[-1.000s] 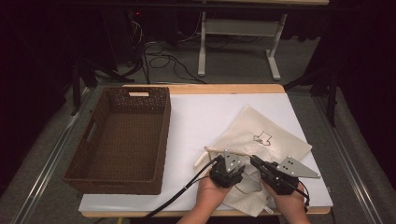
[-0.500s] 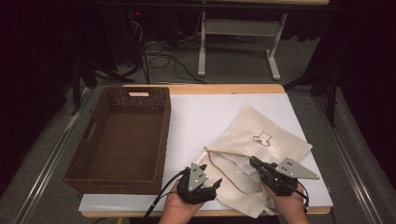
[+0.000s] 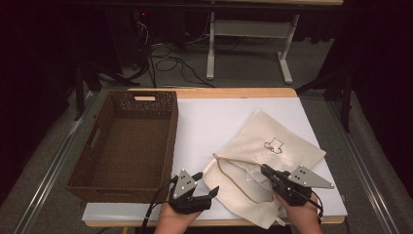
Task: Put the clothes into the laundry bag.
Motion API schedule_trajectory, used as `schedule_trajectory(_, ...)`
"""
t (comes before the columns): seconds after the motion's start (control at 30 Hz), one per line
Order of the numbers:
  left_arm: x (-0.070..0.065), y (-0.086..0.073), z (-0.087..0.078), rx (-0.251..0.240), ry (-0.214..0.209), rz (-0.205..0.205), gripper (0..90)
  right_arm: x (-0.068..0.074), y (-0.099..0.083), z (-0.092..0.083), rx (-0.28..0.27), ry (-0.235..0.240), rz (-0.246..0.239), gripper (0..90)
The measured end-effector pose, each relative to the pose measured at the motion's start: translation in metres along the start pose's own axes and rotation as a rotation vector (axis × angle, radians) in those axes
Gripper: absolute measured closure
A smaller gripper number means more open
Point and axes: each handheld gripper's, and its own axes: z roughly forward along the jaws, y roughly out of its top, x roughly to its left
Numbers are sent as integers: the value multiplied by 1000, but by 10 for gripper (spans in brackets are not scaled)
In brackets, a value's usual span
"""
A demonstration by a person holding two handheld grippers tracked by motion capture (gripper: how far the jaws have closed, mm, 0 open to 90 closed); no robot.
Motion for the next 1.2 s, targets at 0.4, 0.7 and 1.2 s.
schedule_trajectory(0.4,-1,-4,4,2,26,51,236,4,0,-2,7,11,-16,885)
schedule_trajectory(0.7,-2,-5,3,-3,31,69,221,8,-1,-1,27,13,-45,884)
schedule_trajectory(1.2,-3,-4,3,-2,29,85,222,21,-9,5,113,57,-93,882)
